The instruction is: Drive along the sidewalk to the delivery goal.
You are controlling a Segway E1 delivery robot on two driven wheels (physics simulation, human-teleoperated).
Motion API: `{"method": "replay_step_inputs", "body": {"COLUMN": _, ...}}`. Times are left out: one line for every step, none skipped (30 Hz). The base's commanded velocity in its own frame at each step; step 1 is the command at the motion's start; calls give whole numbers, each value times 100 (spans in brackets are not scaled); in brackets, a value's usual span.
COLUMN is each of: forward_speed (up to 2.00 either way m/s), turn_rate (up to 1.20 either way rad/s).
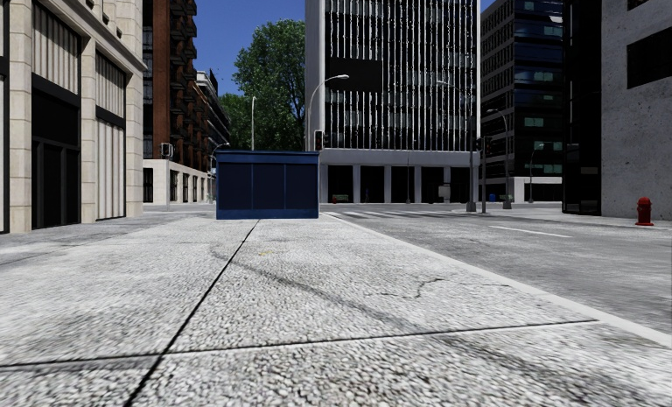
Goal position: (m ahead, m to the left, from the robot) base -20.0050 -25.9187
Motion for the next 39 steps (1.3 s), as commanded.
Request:
{"method": "replay_step_inputs", "body": {"forward_speed": 0, "turn_rate": 0}}
{"method": "replay_step_inputs", "body": {"forward_speed": 0, "turn_rate": 0}}
{"method": "replay_step_inputs", "body": {"forward_speed": 0, "turn_rate": 0}}
{"method": "replay_step_inputs", "body": {"forward_speed": 0, "turn_rate": 0}}
{"method": "replay_step_inputs", "body": {"forward_speed": 0, "turn_rate": 0}}
{"method": "replay_step_inputs", "body": {"forward_speed": 0, "turn_rate": 0}}
{"method": "replay_step_inputs", "body": {"forward_speed": 0, "turn_rate": 0}}
{"method": "replay_step_inputs", "body": {"forward_speed": 0, "turn_rate": 0}}
{"method": "replay_step_inputs", "body": {"forward_speed": 0, "turn_rate": 0}}
{"method": "replay_step_inputs", "body": {"forward_speed": 200, "turn_rate": 0}}
{"method": "replay_step_inputs", "body": {"forward_speed": 200, "turn_rate": 0}}
{"method": "replay_step_inputs", "body": {"forward_speed": 200, "turn_rate": 0}}
{"method": "replay_step_inputs", "body": {"forward_speed": 200, "turn_rate": 0}}
{"method": "replay_step_inputs", "body": {"forward_speed": 200, "turn_rate": 0}}
{"method": "replay_step_inputs", "body": {"forward_speed": 200, "turn_rate": 0}}
{"method": "replay_step_inputs", "body": {"forward_speed": 200, "turn_rate": 0}}
{"method": "replay_step_inputs", "body": {"forward_speed": 200, "turn_rate": 0}}
{"method": "replay_step_inputs", "body": {"forward_speed": 200, "turn_rate": 0}}
{"method": "replay_step_inputs", "body": {"forward_speed": 200, "turn_rate": 0}}
{"method": "replay_step_inputs", "body": {"forward_speed": 200, "turn_rate": 0}}
{"method": "replay_step_inputs", "body": {"forward_speed": 200, "turn_rate": 0}}
{"method": "replay_step_inputs", "body": {"forward_speed": 200, "turn_rate": 0}}
{"method": "replay_step_inputs", "body": {"forward_speed": 200, "turn_rate": 0}}
{"method": "replay_step_inputs", "body": {"forward_speed": 200, "turn_rate": 9}}
{"method": "replay_step_inputs", "body": {"forward_speed": 200, "turn_rate": 26}}
{"method": "replay_step_inputs", "body": {"forward_speed": 200, "turn_rate": 33}}
{"method": "replay_step_inputs", "body": {"forward_speed": 200, "turn_rate": 34}}
{"method": "replay_step_inputs", "body": {"forward_speed": 200, "turn_rate": 34}}
{"method": "replay_step_inputs", "body": {"forward_speed": 200, "turn_rate": 35}}
{"method": "replay_step_inputs", "body": {"forward_speed": 200, "turn_rate": 35}}
{"method": "replay_step_inputs", "body": {"forward_speed": 200, "turn_rate": 35}}
{"method": "replay_step_inputs", "body": {"forward_speed": 200, "turn_rate": 35}}
{"method": "replay_step_inputs", "body": {"forward_speed": 200, "turn_rate": 35}}
{"method": "replay_step_inputs", "body": {"forward_speed": 200, "turn_rate": 35}}
{"method": "replay_step_inputs", "body": {"forward_speed": 200, "turn_rate": 35}}
{"method": "replay_step_inputs", "body": {"forward_speed": 200, "turn_rate": 35}}
{"method": "replay_step_inputs", "body": {"forward_speed": 200, "turn_rate": 35}}
{"method": "replay_step_inputs", "body": {"forward_speed": 200, "turn_rate": 35}}
{"method": "replay_step_inputs", "body": {"forward_speed": 200, "turn_rate": 35}}
